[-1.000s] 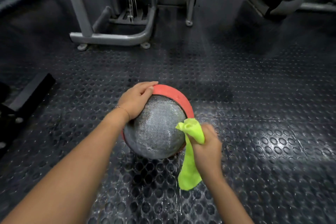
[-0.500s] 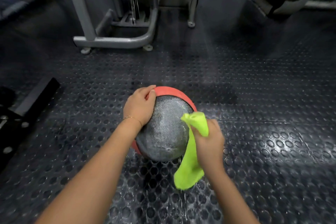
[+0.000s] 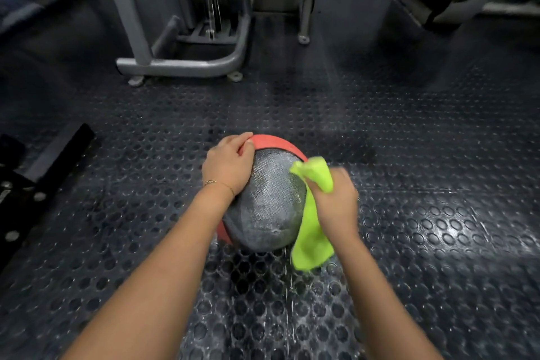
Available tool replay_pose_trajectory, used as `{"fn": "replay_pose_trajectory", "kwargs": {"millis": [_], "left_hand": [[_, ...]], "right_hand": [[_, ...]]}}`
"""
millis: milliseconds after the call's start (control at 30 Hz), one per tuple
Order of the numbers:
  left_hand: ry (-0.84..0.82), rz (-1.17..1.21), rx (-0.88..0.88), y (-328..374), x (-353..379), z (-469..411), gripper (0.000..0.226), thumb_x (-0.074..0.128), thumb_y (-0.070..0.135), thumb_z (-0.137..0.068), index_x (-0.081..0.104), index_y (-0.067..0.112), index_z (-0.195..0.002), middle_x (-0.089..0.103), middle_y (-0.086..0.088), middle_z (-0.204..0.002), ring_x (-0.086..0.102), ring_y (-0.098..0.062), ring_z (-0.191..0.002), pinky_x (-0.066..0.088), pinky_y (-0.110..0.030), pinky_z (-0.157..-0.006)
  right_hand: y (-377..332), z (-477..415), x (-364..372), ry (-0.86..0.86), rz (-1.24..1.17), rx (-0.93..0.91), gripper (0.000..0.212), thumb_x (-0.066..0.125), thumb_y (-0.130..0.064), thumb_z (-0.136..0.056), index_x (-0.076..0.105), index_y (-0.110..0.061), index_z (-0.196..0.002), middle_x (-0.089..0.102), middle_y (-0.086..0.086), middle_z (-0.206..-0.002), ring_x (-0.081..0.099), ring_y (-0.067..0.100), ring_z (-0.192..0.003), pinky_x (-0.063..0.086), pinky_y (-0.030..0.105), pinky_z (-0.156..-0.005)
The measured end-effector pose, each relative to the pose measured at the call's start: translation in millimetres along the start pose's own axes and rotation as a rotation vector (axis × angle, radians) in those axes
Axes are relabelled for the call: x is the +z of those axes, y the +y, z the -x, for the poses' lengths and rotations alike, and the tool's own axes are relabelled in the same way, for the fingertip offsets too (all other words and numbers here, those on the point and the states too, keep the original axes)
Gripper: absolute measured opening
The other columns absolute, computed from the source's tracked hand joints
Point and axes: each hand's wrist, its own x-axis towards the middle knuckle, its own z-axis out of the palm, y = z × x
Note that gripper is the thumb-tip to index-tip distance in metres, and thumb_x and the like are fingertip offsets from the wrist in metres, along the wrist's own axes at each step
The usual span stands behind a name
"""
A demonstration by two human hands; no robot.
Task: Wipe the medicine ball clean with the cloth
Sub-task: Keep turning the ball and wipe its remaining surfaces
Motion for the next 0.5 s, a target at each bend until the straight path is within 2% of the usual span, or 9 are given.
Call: {"fn": "replay_pose_trajectory", "kwargs": {"millis": [67, 133, 233, 267, 333, 400, 500], "left_hand": [[0.012, -0.011, 0.015, 0.3, 3.0, 3.4, 0.035, 0.04, 0.037, -0.095, 0.057, 0.036, -0.125, 0.051, 0.007, -0.138, 0.047, -0.023, -0.126, 0.034, -0.033, -0.106], [0.015, -0.015, -0.004, 0.3, 4.7, 3.5, 0.036, 0.039, 0.038, -0.094, 0.057, 0.037, -0.125, 0.05, 0.007, -0.138, 0.047, -0.023, -0.126, 0.035, -0.034, -0.107], [-0.003, -0.008, -0.02, 1.8, 5.1, 1.0, 0.036, 0.038, 0.038, -0.094, 0.057, 0.039, -0.124, 0.05, 0.008, -0.139, 0.047, -0.022, -0.126, 0.035, -0.036, -0.107], [-0.01, -0.009, -0.014, 2.8, 5.3, 1.1, 0.035, 0.038, 0.038, -0.095, 0.057, 0.039, -0.124, 0.05, 0.008, -0.139, 0.046, -0.022, -0.127, 0.035, -0.035, -0.107], [-0.011, -0.035, 0.012, 5.8, 7.4, 4.5, 0.035, 0.037, 0.038, -0.095, 0.056, 0.04, -0.125, 0.049, 0.01, -0.14, 0.045, -0.022, -0.127, 0.034, -0.036, -0.108], [-0.013, -0.078, 0.034, 11.9, 9.8, 8.3, 0.036, 0.037, 0.038, -0.095, 0.054, 0.041, -0.126, 0.047, 0.01, -0.141, 0.042, -0.024, -0.129, 0.032, -0.037, -0.109], [-0.018, -0.121, 0.05, 21.0, 13.1, 10.1, 0.036, 0.037, 0.038, -0.095, 0.053, 0.041, -0.127, 0.046, 0.009, -0.141, 0.04, -0.025, -0.129, 0.031, -0.038, -0.109]], "right_hand": [[-13.2, -25.3, 2.6, -0.087, 0.106, -0.107, 0.009, 0.065, -0.01, -0.081, 0.061, -0.008, -0.073, 0.047, -0.002, -0.076, 0.048, 0.016, -0.068, 0.032, 0.026, -0.062], [-13.0, -25.2, 4.8, -0.096, 0.094, -0.131, 0.007, 0.065, -0.012, -0.081, 0.062, -0.012, -0.074, 0.049, -0.003, -0.079, 0.05, 0.017, -0.074, 0.036, 0.028, -0.066], [5.9, 17.6, -3.5, 0.012, -0.122, 0.011, 0.023, 0.066, -0.007, -0.081, 0.056, -0.025, -0.072, 0.048, -0.007, -0.077, 0.05, -0.003, -0.07, 0.035, 0.007, -0.061], [13.7, 31.9, -7.1, 0.048, -0.158, 0.049, 0.027, 0.066, -0.005, -0.081, 0.055, -0.027, -0.07, 0.048, -0.007, -0.077, 0.049, -0.005, -0.068, 0.034, 0.007, -0.06], [20.0, 37.4, -11.6, 0.058, -0.146, 0.094, 0.027, 0.067, -0.006, -0.08, 0.055, -0.027, -0.068, 0.049, -0.005, -0.076, 0.05, 0.001, -0.068, 0.034, 0.017, -0.06], [11.3, 13.6, -11.0, 0.038, -0.068, 0.064, 0.02, 0.068, -0.009, -0.08, 0.057, -0.022, -0.068, 0.047, -0.004, -0.074, 0.048, 0.006, -0.066, 0.03, 0.024, -0.061], [-18.3, -30.5, -5.5, -0.128, 0.205, -0.132, 0.008, 0.064, -0.014, -0.08, 0.063, -0.012, -0.073, 0.051, 0.0, -0.078, 0.05, 0.019, -0.072, 0.033, 0.03, -0.064]]}}
